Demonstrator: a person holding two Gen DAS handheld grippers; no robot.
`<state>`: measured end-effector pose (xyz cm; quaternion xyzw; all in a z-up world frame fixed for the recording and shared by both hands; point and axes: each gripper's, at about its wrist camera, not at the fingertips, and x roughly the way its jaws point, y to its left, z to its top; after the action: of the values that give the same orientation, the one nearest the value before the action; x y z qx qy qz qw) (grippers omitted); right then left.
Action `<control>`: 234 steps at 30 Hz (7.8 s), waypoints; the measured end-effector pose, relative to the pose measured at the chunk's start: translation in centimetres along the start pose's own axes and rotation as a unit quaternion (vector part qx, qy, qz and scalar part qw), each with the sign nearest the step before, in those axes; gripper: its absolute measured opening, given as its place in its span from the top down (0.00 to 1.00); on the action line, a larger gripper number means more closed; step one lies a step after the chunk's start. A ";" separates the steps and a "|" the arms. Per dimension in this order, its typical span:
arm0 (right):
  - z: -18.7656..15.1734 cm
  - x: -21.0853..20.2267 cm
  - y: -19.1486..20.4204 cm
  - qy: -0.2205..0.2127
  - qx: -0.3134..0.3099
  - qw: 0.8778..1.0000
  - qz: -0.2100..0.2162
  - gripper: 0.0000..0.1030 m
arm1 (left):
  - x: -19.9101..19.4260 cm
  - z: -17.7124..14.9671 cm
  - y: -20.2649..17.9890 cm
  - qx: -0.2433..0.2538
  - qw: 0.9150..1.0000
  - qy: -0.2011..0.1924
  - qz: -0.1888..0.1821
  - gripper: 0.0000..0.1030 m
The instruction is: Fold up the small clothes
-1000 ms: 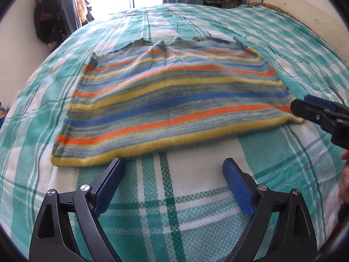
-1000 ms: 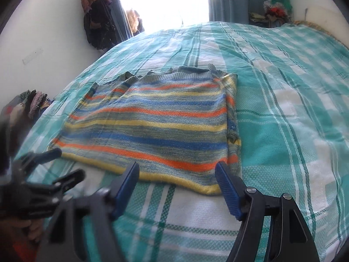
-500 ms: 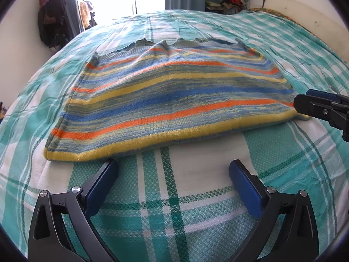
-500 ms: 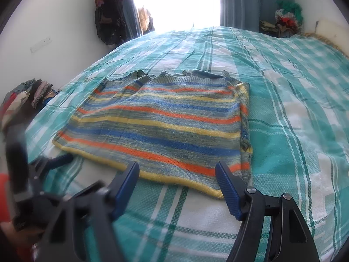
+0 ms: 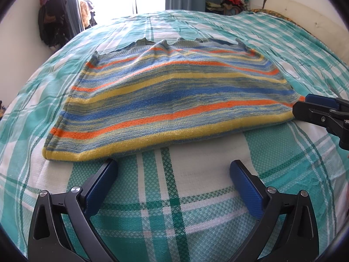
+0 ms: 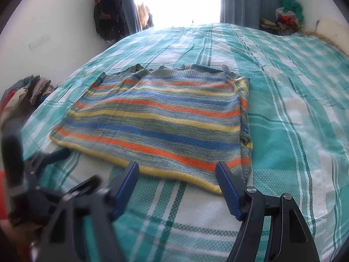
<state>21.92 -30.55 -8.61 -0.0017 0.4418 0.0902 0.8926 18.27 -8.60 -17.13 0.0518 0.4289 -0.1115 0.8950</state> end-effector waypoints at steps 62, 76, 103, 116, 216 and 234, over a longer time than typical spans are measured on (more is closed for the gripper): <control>-0.3 -2.7 -15.4 -0.028 0.211 0.976 -0.052 0.29 | -4.4 5.1 -9.9 0.176 0.979 -0.042 -0.093 0.14; 3.0 -0.5 -18.7 -0.034 0.308 0.938 0.156 0.17 | 4.3 8.1 -20.0 0.229 0.961 0.001 -0.157 0.94; 20.4 17.9 12.6 0.114 0.110 0.962 0.222 0.92 | -1.7 4.9 12.7 -0.220 0.968 -0.025 -0.115 0.94; 19.3 15.0 12.8 0.052 0.130 0.941 0.308 0.42 | -3.4 2.0 16.5 -0.242 0.966 -0.009 -0.087 0.50; 9.8 3.7 9.3 0.047 0.036 0.995 0.082 0.31 | -2.0 6.6 14.2 -0.051 0.994 0.089 -0.040 0.50; -3.0 -12.6 16.0 0.044 -0.022 0.999 -0.012 0.02 | -17.9 -1.5 10.8 -0.084 0.991 0.039 0.093 0.03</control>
<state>9.46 -17.06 0.77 -0.0303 0.4783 0.0891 0.8732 8.88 4.90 -4.14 0.0202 0.4650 0.0107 0.8850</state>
